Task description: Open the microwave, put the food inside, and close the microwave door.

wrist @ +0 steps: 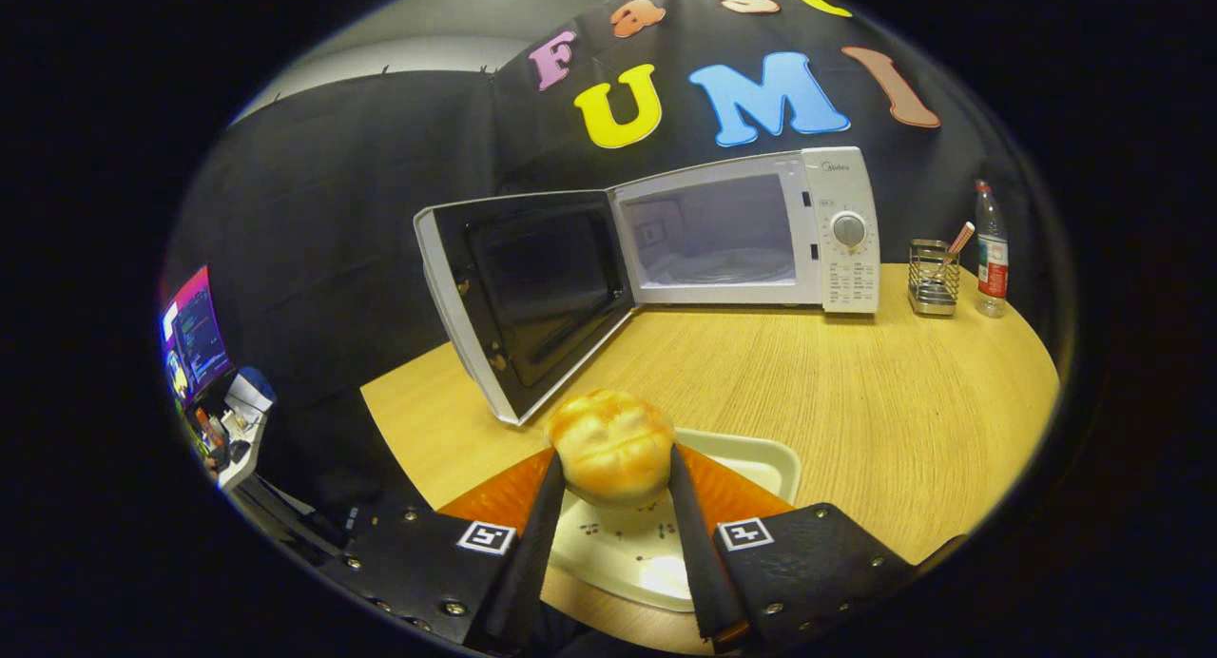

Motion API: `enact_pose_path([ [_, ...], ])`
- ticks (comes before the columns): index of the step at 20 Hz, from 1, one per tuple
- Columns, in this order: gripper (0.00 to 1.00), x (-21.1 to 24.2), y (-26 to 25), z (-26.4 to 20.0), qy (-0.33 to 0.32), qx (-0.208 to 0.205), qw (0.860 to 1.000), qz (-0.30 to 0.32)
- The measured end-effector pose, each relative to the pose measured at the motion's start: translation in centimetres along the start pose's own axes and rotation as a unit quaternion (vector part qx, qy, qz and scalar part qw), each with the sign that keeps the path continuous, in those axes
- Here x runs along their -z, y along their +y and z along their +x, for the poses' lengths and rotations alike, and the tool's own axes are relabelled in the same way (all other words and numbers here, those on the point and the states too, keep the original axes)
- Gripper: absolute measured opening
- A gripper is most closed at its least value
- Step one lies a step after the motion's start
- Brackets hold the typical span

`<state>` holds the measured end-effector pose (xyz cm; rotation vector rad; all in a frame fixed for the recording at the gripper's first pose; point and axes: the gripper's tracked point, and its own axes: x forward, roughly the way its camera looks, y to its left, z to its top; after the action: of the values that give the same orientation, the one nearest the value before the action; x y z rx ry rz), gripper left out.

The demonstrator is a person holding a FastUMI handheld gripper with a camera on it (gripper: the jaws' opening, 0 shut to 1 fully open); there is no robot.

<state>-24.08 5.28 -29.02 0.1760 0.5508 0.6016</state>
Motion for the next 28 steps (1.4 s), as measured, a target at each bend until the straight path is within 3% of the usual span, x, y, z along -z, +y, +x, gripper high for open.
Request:
enact_pose_path([
  [8, 0.63, -8.3, -0.7, 7.0, -0.042, 0.023, 0.997, 0.062],
  [14, 0.63, -13.5, -4.7, 13.2, -0.062, 0.056, 0.988, 0.133],
  [20, 0.62, -16.4, -7.5, 18.7, -0.086, 0.077, 0.98, 0.162],
  [28, 0.62, -19.5, -11.2, 25.7, -0.127, 0.12, 0.96, 0.219],
])
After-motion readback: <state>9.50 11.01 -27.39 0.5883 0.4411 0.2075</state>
